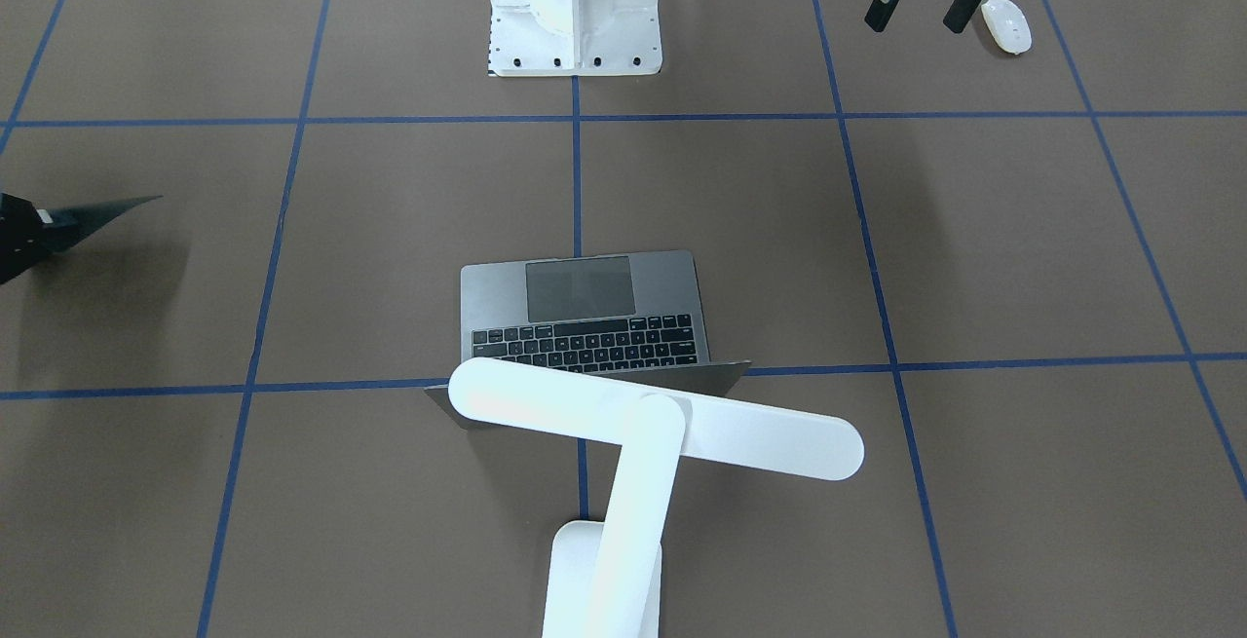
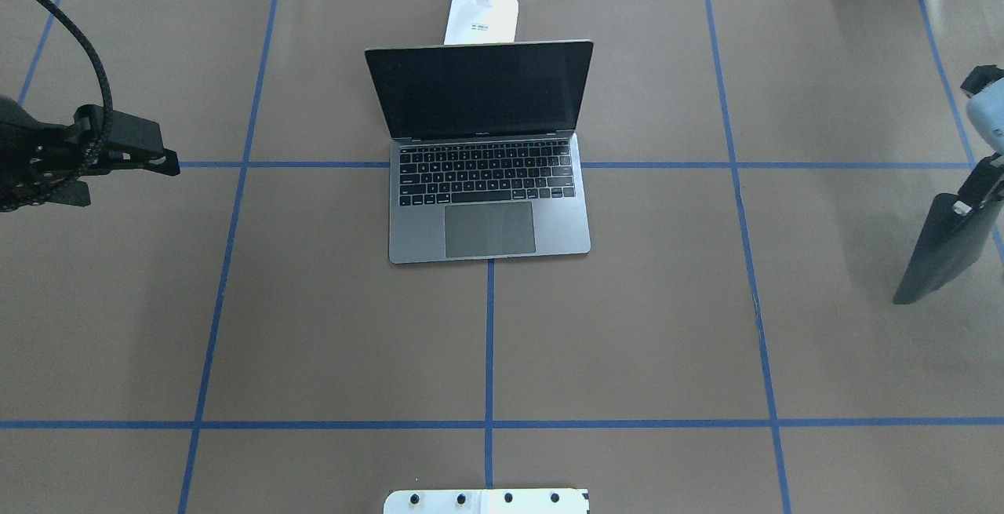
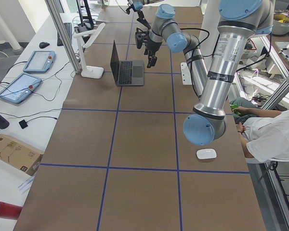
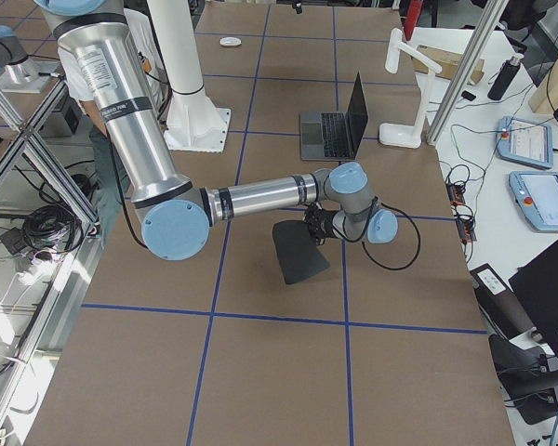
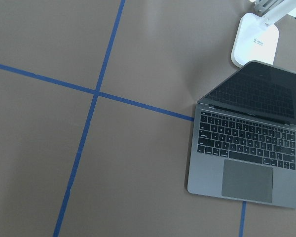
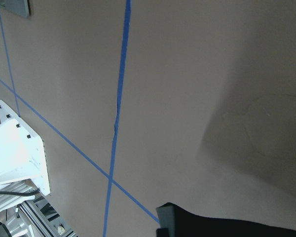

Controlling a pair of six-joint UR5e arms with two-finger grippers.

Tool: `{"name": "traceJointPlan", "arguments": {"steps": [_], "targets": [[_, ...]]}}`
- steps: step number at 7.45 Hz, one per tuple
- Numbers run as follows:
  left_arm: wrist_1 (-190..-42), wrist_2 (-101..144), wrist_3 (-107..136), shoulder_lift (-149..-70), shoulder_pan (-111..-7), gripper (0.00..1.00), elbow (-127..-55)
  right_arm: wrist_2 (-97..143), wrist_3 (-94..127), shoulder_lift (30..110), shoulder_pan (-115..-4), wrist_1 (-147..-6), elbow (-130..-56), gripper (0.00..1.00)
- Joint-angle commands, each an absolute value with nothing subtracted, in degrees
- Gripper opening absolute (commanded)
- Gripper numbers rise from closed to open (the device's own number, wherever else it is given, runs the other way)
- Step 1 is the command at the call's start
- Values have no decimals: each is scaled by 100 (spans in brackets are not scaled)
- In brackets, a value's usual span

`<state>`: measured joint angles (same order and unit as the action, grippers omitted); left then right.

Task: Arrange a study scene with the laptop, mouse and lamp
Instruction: 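Lower the grey mouse pad with the right gripper beside the laptop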

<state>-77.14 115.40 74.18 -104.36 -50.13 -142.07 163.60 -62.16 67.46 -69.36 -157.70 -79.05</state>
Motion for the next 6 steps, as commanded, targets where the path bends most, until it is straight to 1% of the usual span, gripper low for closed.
{"name": "traceJointPlan", "arguments": {"steps": [1, 4, 5, 6], "targets": [[-7708, 11540, 7418, -10424, -5019, 99, -14194, 16812, -5121, 6495, -6453, -14860, -7858, 0], [-7708, 11540, 7418, -10415, -5019, 99, -14142, 16831, -2907, 6426, -6171, -12093, -7437, 0], [-7708, 11540, 7418, -10415, -5019, 99, -14150, 16831, -2283, 6181, -6083, -11580, -7235, 0], [-7708, 11540, 7418, -10415, -5019, 99, -14142, 16831, -2041, 5909, -6004, -11358, -6972, 0]]}}
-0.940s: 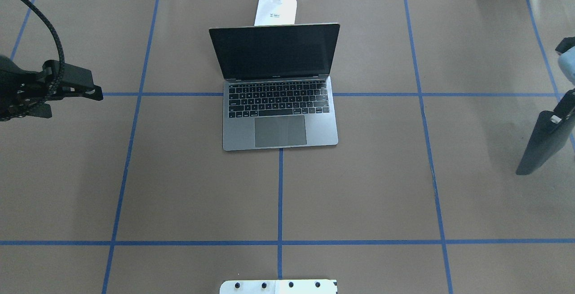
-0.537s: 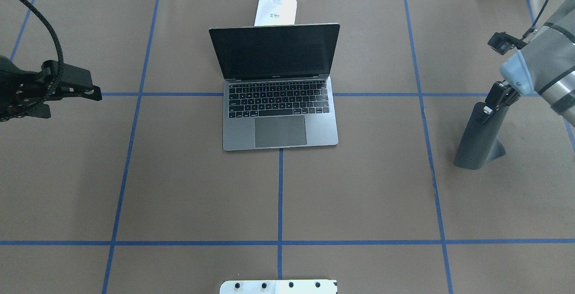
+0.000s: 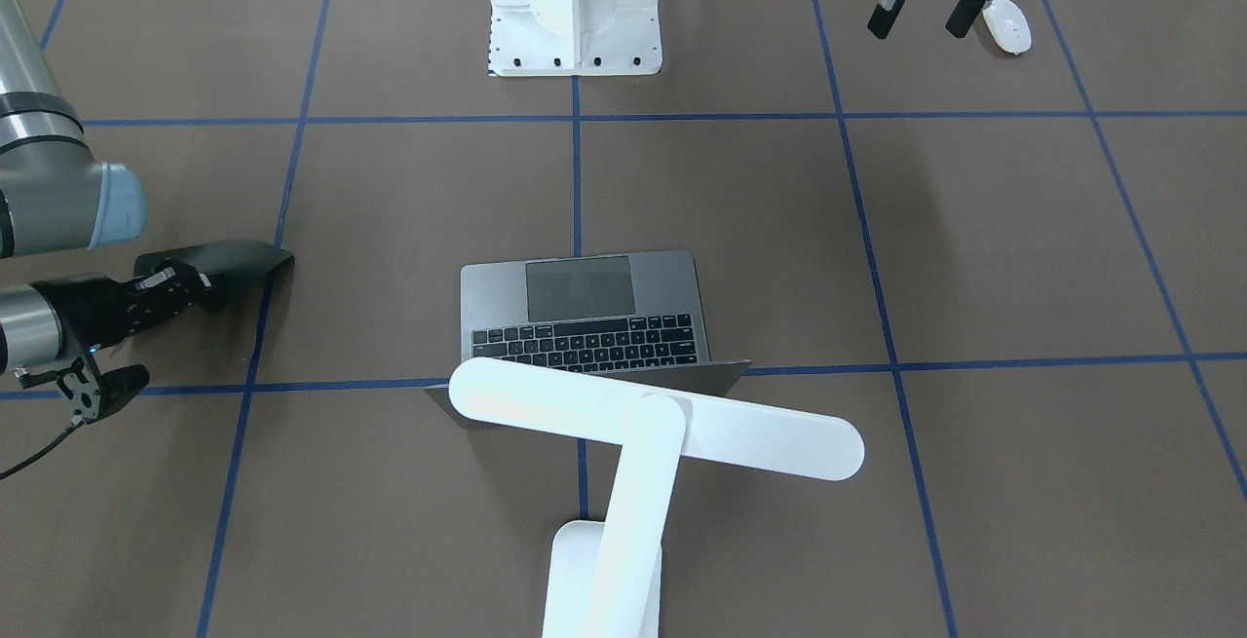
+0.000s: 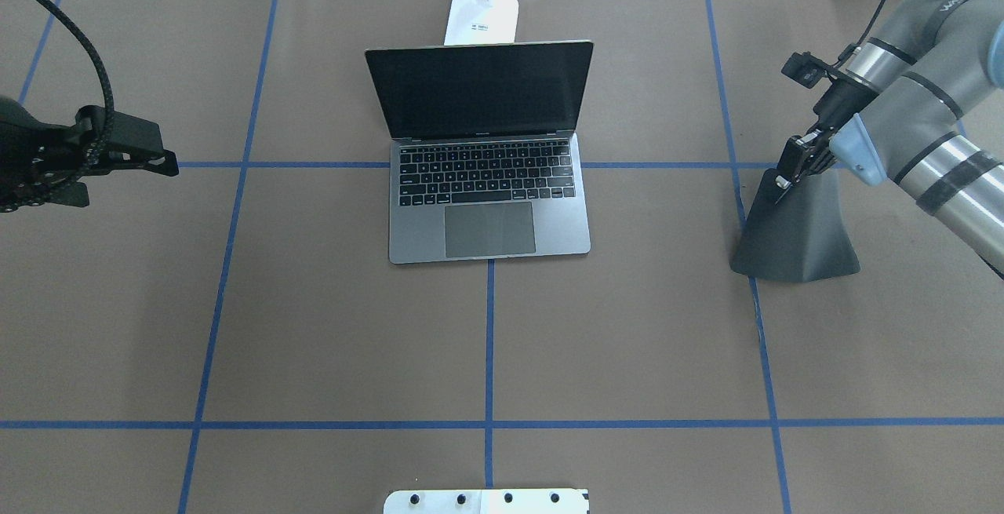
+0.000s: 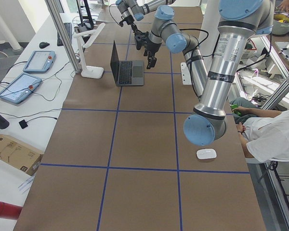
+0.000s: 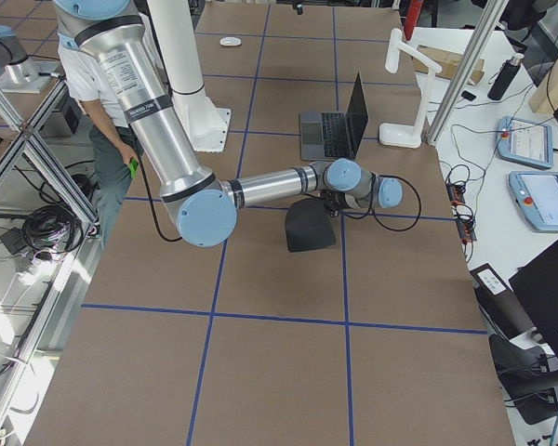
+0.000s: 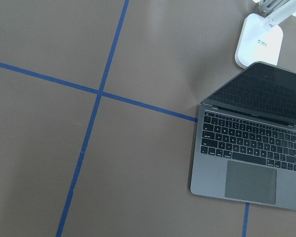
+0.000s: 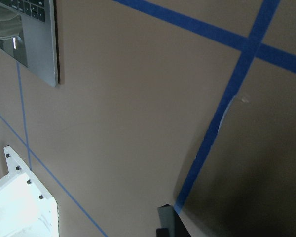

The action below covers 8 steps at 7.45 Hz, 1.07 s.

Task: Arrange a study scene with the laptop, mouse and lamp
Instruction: 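Lower the grey mouse pad with the right gripper beside the laptop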

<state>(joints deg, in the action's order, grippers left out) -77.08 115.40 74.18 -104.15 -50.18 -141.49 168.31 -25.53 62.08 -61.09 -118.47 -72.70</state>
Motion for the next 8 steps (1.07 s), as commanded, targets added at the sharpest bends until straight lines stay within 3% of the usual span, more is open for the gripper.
{"name": "traceJointPlan", "arguments": {"steps": [1, 4, 5, 6, 8], "targets": [[-7708, 11540, 7418, -10415, -5019, 99, -14142, 16831, -2030, 5663, -5968, -11338, -6735, 0], [-7708, 11540, 7418, -10415, -5027, 99, -14142, 16840, -2013, 5117, -5827, -11312, -6259, 0], [-7708, 11540, 7418, -10415, -5027, 99, -14150, 16849, -1995, 4941, -5792, -11312, -6049, 27], [-7708, 11540, 7418, -10415, -5027, 99, -14159, 16866, -1917, 4844, -5783, -11312, -5960, 39], [-7708, 11540, 7418, -10415, -5027, 99, -14168, 17032, -1846, 4633, -5766, -11312, -5759, 46]]}}
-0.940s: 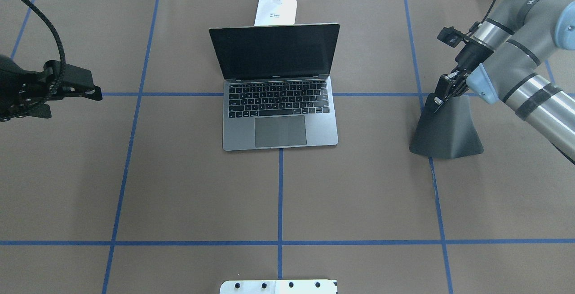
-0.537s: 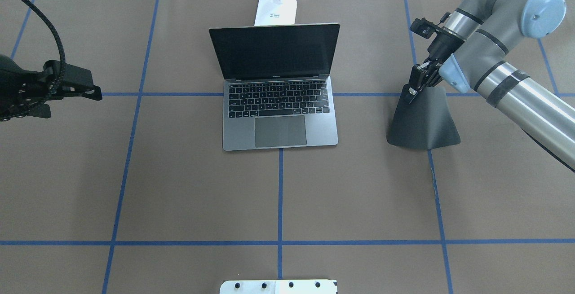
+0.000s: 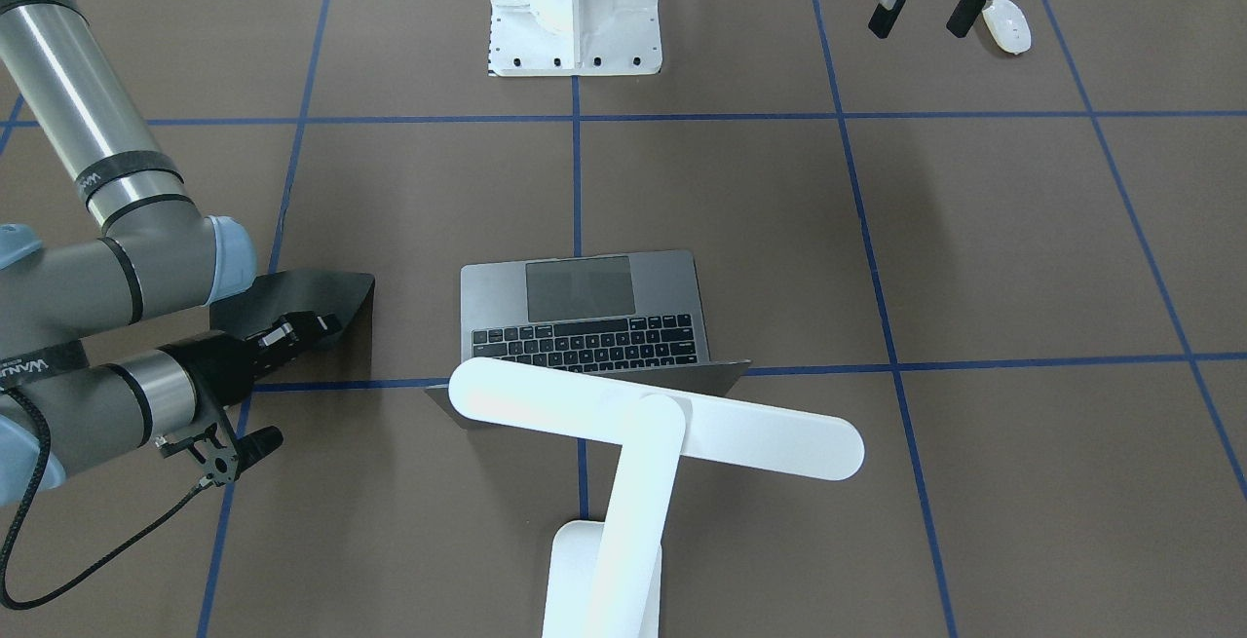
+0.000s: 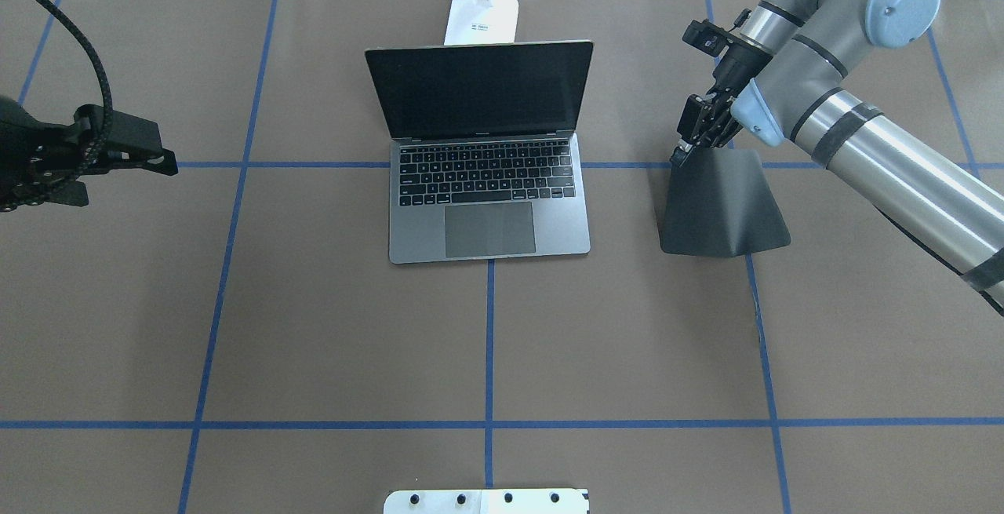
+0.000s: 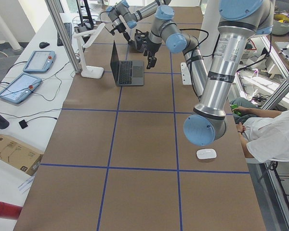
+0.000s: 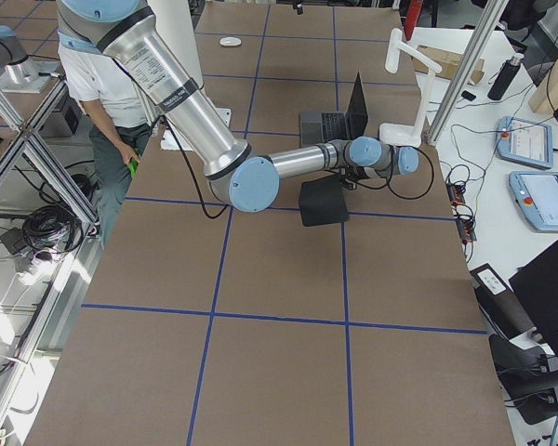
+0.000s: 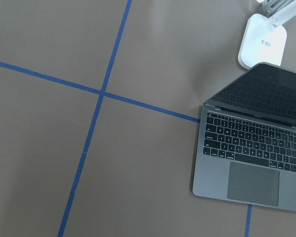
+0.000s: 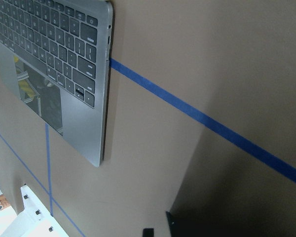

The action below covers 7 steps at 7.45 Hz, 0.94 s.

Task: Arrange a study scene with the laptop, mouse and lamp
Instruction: 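Lower the grey mouse pad with the right gripper beside the laptop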

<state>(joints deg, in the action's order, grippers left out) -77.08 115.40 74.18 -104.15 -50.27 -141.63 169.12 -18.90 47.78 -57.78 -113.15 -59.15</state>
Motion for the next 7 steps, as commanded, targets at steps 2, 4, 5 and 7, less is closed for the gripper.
{"name": "traceJointPlan", "arguments": {"steps": [2, 4, 5, 7], "targets": [[-7708, 11540, 7418, -10415, -5027, 99, -14185, 17234, -1784, 4492, -5766, -11312, -5582, 46], [-7542, 11540, 7418, -10459, -5036, 99, -14212, 17629, -1705, 4255, -5792, -11312, -5240, 45], [-7541, 11540, 7418, -10459, -5036, 99, -14212, 17727, -1705, 4237, -5879, -11320, -5186, 45], [-7532, 11531, 7409, -10415, -5045, 99, -14212, 17728, -1688, 4245, -5985, -11320, -5186, 47]]}}
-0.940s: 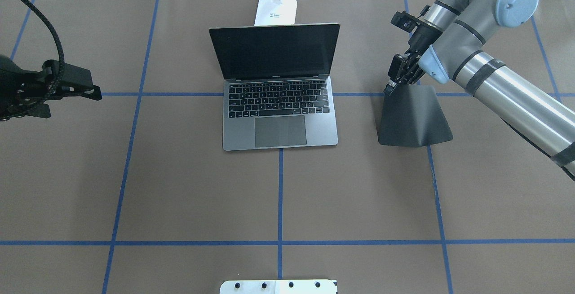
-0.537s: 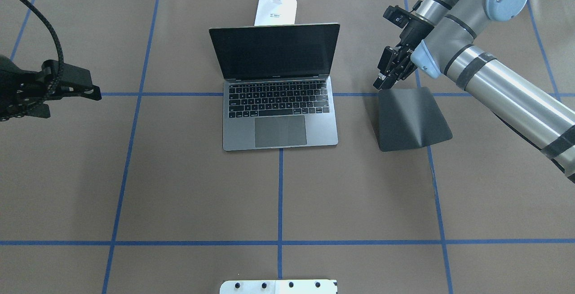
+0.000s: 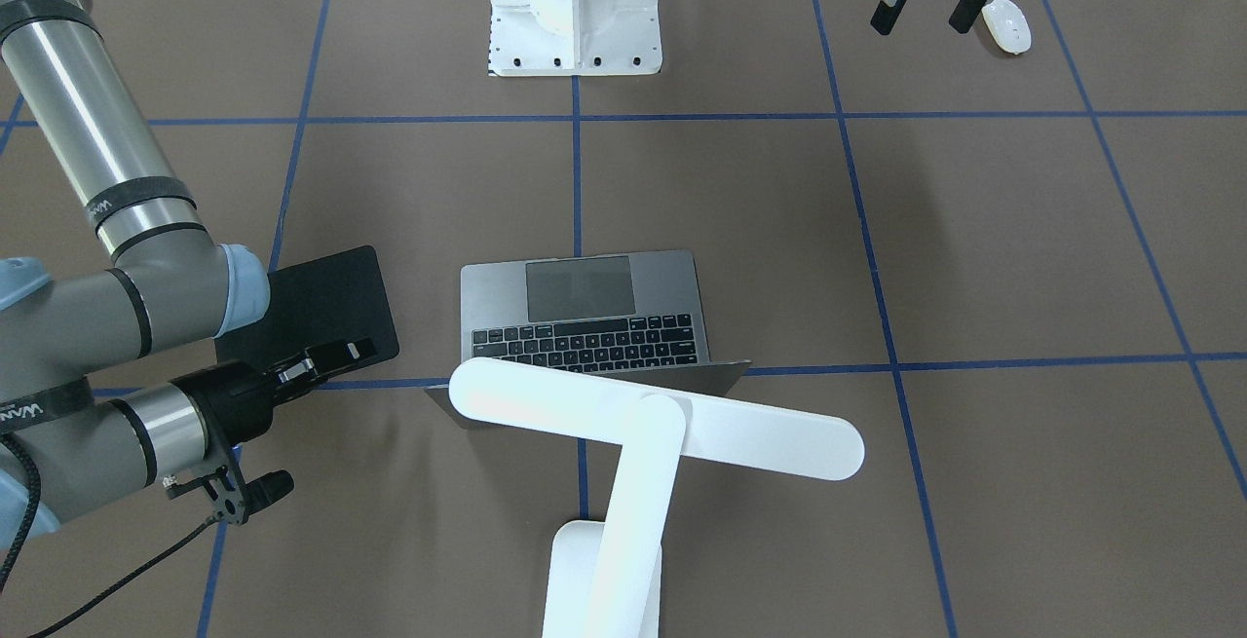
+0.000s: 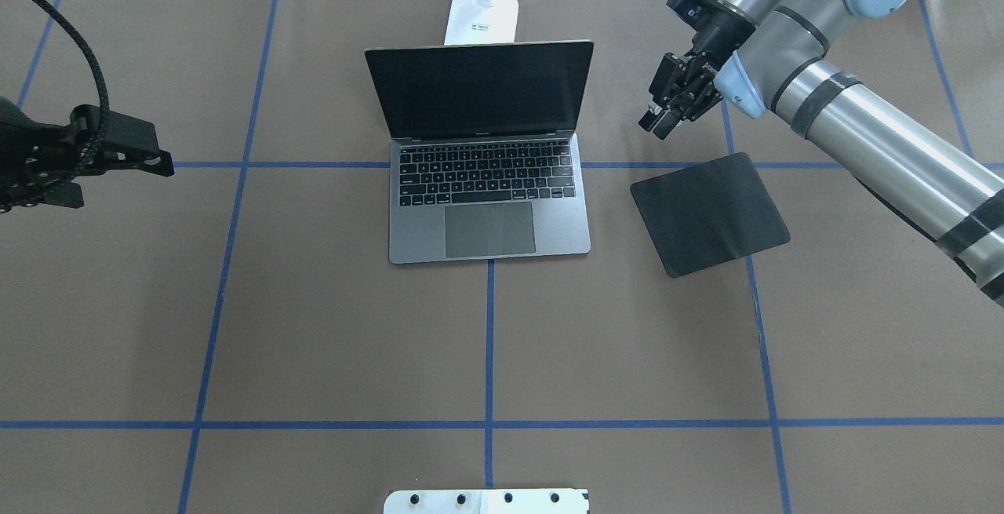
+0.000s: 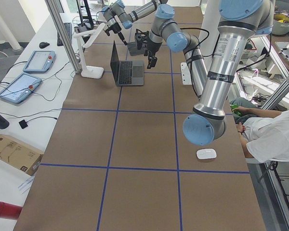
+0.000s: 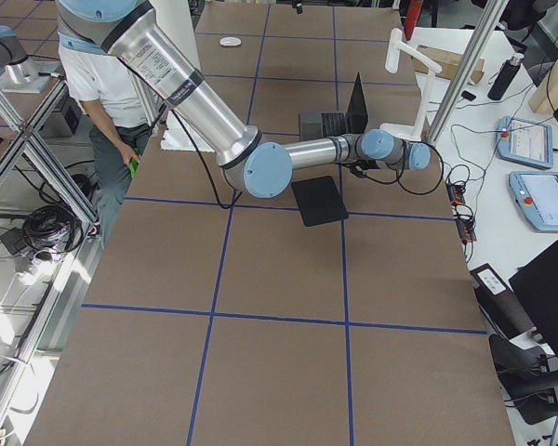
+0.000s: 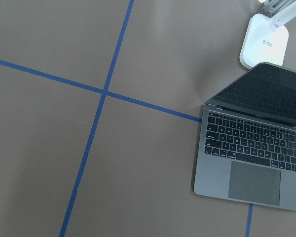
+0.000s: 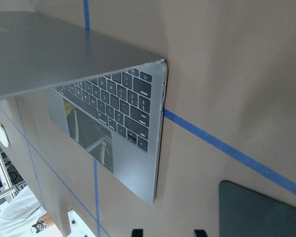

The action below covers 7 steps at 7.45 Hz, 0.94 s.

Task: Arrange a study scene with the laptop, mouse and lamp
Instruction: 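Open the right gripper and lift it away from the mouse pad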

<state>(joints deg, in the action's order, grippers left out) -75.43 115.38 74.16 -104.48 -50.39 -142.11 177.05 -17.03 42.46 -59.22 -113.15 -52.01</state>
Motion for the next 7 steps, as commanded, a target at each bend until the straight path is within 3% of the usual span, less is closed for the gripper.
{"name": "traceJointPlan", "arguments": {"steps": [1, 3, 7], "targets": [[-7524, 11540, 7331, -10250, -5071, 99, -14212, 17701, -1453, 4323, -6107, -11320, -5220, 51], [-7515, 11540, 7077, -10091, -5071, 99, -14203, 17492, -103, 4787, -6178, -11312, -5823, 58], [-7515, 11566, 5445, -9275, -5071, 99, -14168, 15781, 272, 5597, -6433, -11312, -7012, 59]]}}
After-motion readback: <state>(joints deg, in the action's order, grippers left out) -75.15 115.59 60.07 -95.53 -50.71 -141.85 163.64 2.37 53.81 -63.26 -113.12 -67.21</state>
